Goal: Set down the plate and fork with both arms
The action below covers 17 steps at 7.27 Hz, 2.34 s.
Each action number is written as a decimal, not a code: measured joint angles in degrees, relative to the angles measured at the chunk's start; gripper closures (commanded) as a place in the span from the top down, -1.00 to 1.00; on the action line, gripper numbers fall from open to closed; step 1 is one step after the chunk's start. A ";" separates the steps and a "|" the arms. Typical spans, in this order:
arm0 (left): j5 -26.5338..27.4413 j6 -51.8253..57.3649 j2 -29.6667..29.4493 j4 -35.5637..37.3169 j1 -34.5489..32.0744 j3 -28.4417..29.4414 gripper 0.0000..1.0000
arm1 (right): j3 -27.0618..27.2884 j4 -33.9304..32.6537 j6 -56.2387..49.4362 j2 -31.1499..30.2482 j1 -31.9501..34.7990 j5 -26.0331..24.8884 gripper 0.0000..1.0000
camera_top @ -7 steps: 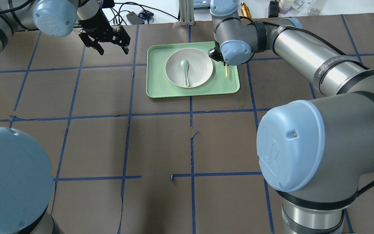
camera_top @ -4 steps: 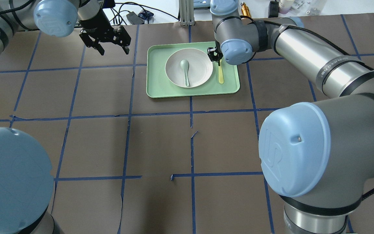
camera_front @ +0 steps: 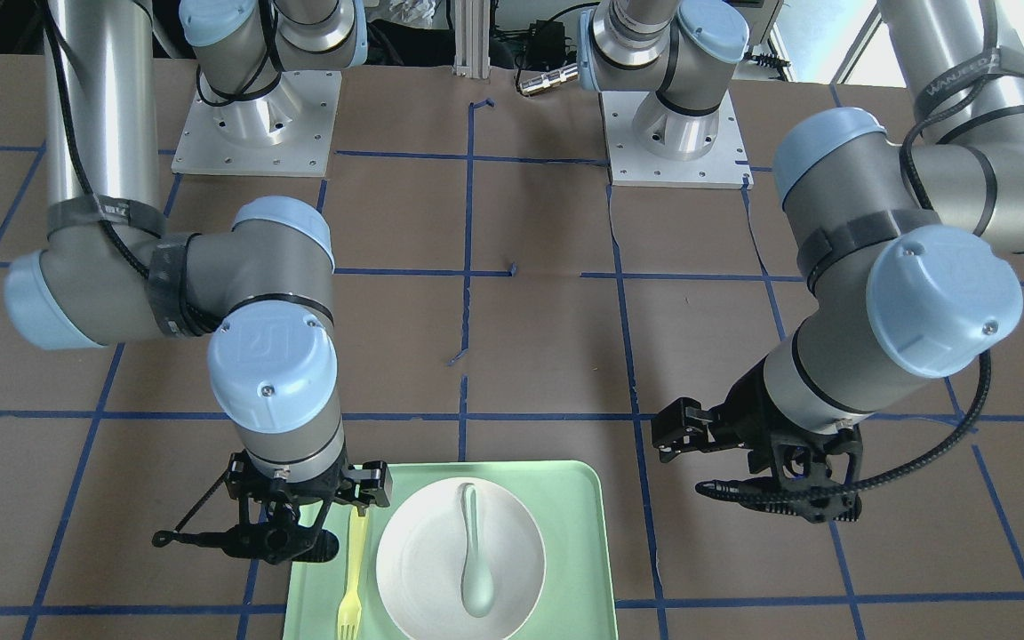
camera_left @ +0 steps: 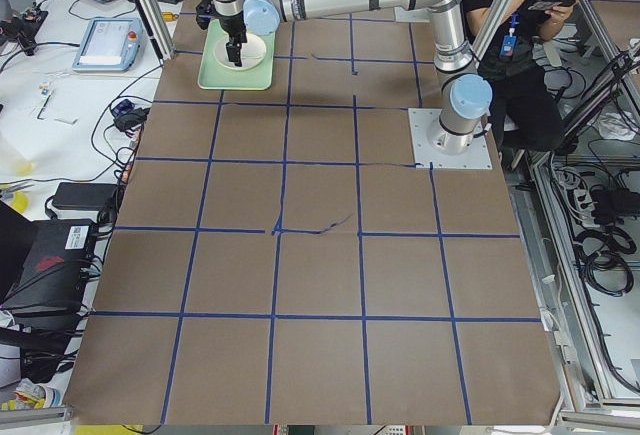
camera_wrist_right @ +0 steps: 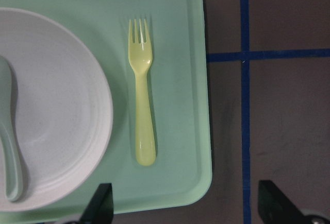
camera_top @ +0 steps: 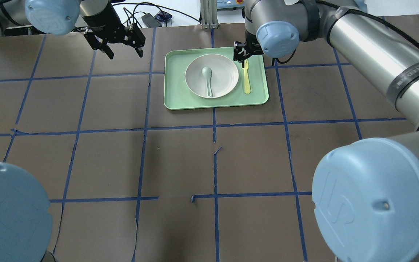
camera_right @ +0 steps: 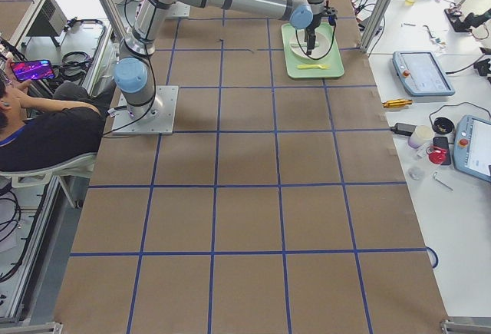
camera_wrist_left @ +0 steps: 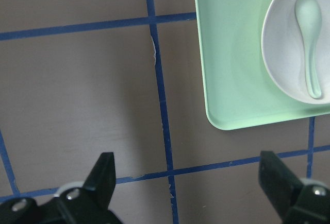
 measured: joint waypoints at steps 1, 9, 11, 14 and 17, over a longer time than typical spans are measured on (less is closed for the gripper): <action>0.89 -2.79 1.61 -1.49 -0.46 -0.85 1.00 | 0.25 6.53 -1.19 -3.67 -0.88 2.16 1.00; 6.78 -7.93 12.74 -10.61 -2.84 -6.62 1.00 | 1.37 24.51 -4.52 -18.02 -3.66 4.66 1.00; 6.81 -7.81 13.85 -12.66 -2.77 -6.70 1.00 | 1.50 24.47 -4.52 -18.15 -3.61 4.70 1.00; 6.13 -7.79 13.99 -13.47 -2.81 -6.73 1.00 | 1.46 24.22 -4.48 -18.34 -3.68 4.46 1.00; 5.92 -7.79 13.87 -13.20 -2.88 -6.86 1.00 | 1.42 24.17 -4.48 -18.91 -3.66 4.70 1.00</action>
